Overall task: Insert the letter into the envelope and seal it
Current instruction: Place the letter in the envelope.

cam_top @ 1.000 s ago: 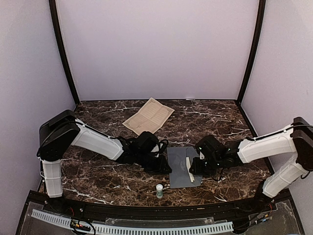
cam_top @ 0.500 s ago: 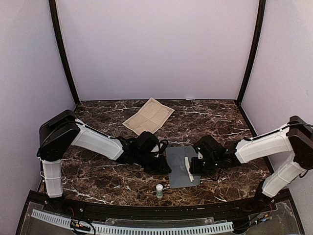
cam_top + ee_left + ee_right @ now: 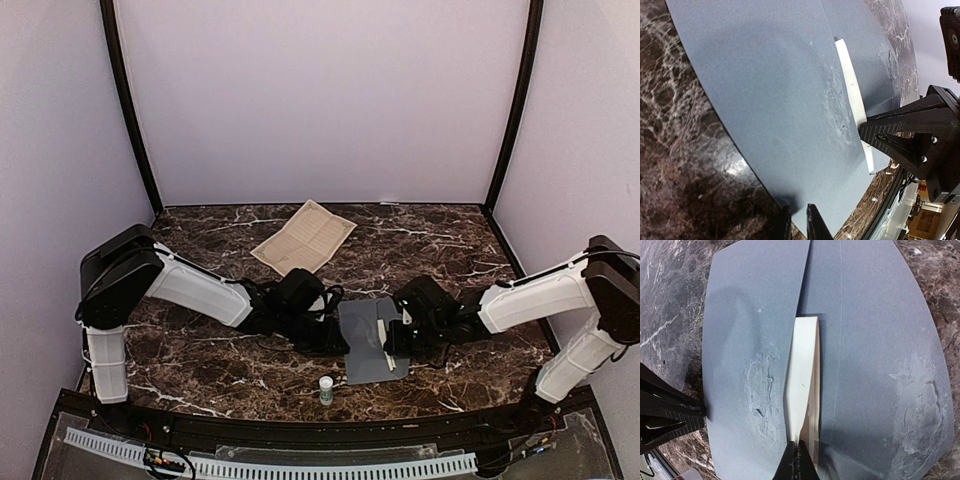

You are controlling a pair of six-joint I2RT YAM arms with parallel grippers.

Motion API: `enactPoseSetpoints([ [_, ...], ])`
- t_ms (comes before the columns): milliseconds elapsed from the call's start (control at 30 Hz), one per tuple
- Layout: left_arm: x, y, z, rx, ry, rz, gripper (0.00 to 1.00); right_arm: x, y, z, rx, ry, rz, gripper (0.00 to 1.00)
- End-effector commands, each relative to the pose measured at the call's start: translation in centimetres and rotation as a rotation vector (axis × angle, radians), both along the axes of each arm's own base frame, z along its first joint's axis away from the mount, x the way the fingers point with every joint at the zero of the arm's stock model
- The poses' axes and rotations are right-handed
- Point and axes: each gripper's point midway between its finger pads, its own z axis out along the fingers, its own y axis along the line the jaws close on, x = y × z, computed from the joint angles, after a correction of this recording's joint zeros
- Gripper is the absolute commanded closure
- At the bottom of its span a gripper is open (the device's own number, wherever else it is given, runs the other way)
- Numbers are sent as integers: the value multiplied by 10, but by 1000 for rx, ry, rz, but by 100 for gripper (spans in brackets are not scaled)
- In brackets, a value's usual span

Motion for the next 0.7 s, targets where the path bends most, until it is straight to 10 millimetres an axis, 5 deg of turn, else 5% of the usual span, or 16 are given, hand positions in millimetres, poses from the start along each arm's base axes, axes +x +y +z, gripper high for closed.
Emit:
enactPoseSetpoints([
  [0,-1,-4,2,-6,1,-10,89,-2,15,3,45,12,43,100],
  [667,0,-11,5,-24,-1,-21,91,-2,29,9,112,10,66,100],
])
